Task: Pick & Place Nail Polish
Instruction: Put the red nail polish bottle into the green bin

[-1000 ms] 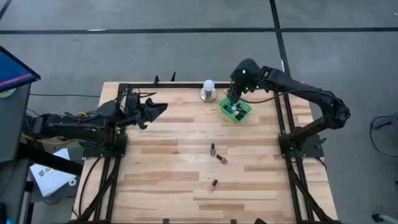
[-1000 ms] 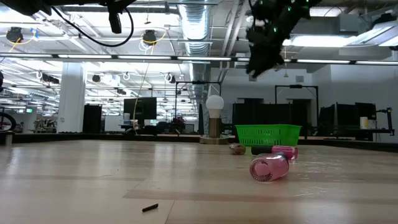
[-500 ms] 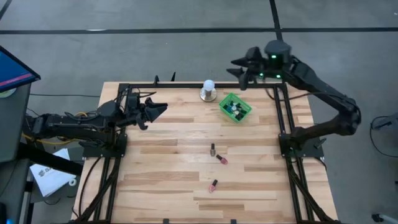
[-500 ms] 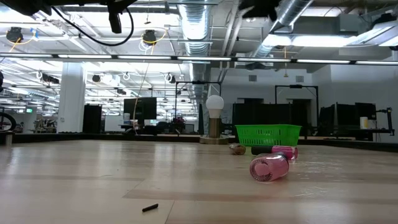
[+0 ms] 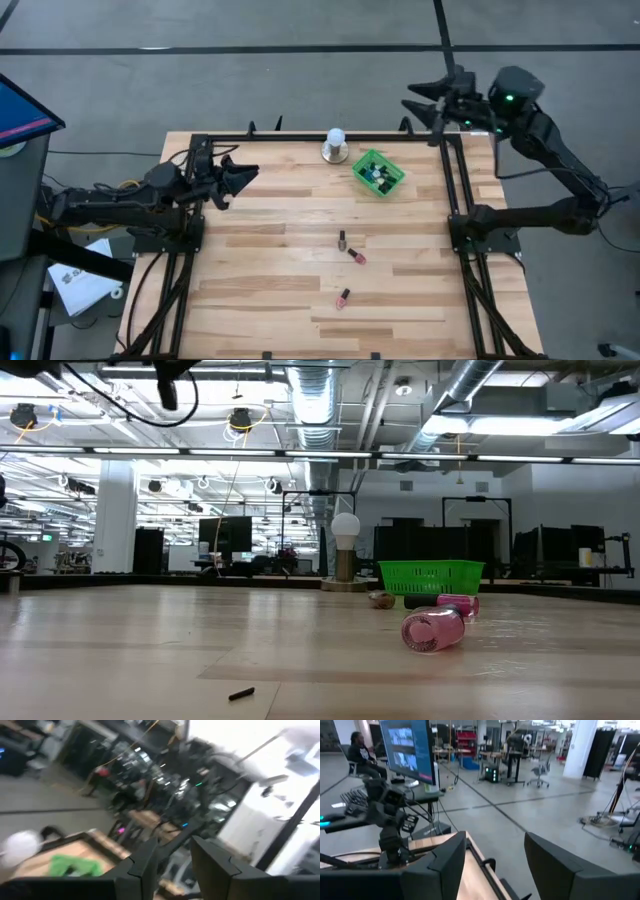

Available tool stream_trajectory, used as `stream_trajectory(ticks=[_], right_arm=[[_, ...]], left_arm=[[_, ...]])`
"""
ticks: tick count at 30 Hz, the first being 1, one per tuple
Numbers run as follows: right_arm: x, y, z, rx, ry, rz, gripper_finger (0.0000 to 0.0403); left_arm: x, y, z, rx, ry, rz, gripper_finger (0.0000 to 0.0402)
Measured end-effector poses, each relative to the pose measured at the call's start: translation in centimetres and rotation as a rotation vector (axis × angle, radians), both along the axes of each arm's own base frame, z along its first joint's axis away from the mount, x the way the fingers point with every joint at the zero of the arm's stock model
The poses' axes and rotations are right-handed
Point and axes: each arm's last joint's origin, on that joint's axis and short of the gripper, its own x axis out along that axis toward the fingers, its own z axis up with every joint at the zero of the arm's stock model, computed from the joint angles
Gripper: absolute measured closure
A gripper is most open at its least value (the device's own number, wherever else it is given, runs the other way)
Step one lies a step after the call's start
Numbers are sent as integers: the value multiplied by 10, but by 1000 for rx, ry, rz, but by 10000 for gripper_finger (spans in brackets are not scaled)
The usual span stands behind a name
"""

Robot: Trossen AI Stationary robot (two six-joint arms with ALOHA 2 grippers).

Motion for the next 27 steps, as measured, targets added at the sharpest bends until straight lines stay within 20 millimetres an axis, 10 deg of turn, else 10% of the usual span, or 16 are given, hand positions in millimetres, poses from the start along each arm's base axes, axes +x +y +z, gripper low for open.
stream_trajectory(ticks=[10,27], right_arm=[[-20,17,-16,50,22,66,215],[34,64,-164,489,379,237,249]], left_arm=[[-8,-2,-18,-12,209,39,331],[21,0,-42,64,419,42,312]])
